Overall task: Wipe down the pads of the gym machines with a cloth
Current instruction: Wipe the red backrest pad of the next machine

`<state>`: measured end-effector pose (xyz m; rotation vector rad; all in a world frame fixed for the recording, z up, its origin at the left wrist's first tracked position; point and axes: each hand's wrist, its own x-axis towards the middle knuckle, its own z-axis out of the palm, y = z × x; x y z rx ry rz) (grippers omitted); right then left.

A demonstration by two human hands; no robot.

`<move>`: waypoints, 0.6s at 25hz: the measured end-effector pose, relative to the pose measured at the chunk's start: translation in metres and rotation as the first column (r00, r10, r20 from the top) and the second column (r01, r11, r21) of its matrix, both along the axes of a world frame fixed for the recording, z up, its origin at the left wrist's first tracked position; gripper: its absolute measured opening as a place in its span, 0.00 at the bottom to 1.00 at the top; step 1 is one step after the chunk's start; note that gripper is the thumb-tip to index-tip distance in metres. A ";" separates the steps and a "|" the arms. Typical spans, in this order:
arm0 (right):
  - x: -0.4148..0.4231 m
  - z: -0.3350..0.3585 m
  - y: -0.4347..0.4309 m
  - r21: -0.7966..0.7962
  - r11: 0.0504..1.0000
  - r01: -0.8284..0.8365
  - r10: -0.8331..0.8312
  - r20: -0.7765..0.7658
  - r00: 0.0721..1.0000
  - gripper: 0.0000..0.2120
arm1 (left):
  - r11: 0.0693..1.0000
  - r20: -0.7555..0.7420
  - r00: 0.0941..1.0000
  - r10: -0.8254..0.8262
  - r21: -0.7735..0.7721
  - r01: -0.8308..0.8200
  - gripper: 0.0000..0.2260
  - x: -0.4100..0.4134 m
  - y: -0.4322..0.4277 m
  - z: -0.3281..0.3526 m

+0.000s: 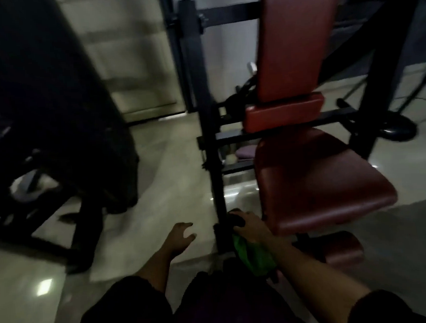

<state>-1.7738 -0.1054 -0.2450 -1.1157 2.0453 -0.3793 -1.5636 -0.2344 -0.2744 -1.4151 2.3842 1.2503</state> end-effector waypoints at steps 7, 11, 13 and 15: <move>0.156 -0.014 -0.055 0.003 0.880 -0.474 0.474 0.025 0.880 0.28 | 0.886 0.043 0.890 0.453 0.094 -0.455 0.29 0.199 0.047 0.011; 0.279 -0.010 -0.108 -0.004 0.698 -0.716 0.716 0.020 0.698 0.27 | 0.681 0.016 0.683 0.730 0.064 -0.729 0.22 0.325 0.061 0.011; 0.361 -0.005 -0.132 -0.031 0.605 -0.795 0.796 0.019 0.605 0.27 | 0.600 0.035 0.600 0.799 0.022 -0.800 0.22 0.407 0.068 0.016; 0.449 0.004 -0.154 -0.074 0.508 -0.858 0.861 0.021 0.508 0.27 | 0.520 0.037 0.519 0.854 -0.036 -0.853 0.22 0.492 0.076 0.024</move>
